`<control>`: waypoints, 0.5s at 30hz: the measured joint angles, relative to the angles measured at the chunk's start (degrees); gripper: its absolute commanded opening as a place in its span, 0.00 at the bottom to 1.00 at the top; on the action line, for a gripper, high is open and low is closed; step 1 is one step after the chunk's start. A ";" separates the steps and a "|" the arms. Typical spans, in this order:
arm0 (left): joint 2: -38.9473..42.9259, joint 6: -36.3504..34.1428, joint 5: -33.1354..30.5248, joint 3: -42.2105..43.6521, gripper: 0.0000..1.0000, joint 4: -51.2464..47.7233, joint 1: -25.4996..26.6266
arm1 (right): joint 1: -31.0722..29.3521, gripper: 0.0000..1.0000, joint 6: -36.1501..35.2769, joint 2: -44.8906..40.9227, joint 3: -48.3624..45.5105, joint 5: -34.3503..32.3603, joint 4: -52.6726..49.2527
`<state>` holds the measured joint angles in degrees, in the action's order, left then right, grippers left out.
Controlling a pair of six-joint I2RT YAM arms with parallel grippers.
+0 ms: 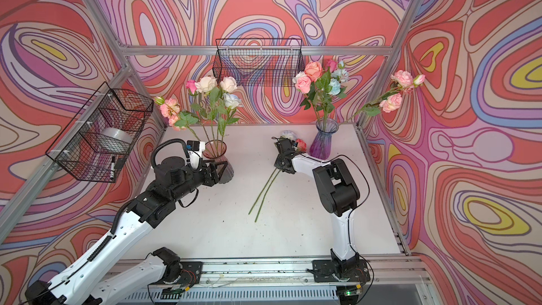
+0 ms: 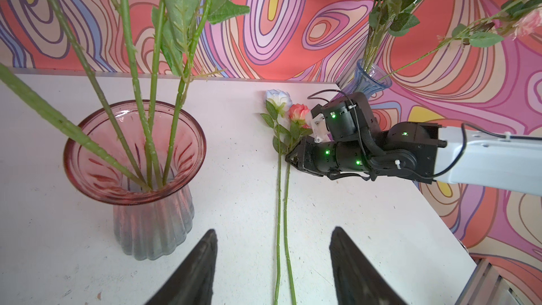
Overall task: Arrange the flowers into the vase
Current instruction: 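Close the right gripper on the pink-red rose stem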
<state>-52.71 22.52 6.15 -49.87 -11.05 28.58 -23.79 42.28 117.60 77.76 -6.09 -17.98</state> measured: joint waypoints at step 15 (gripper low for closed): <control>0.07 0.00 -0.09 0.00 0.62 0.00 0.00 | 0.00 0.00 0.09 -1.84 -2.01 -0.09 0.15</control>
<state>-52.64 22.52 6.07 -49.87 -11.05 28.58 -23.79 42.37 115.77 75.75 -6.17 -17.82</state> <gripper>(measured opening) 0.616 0.048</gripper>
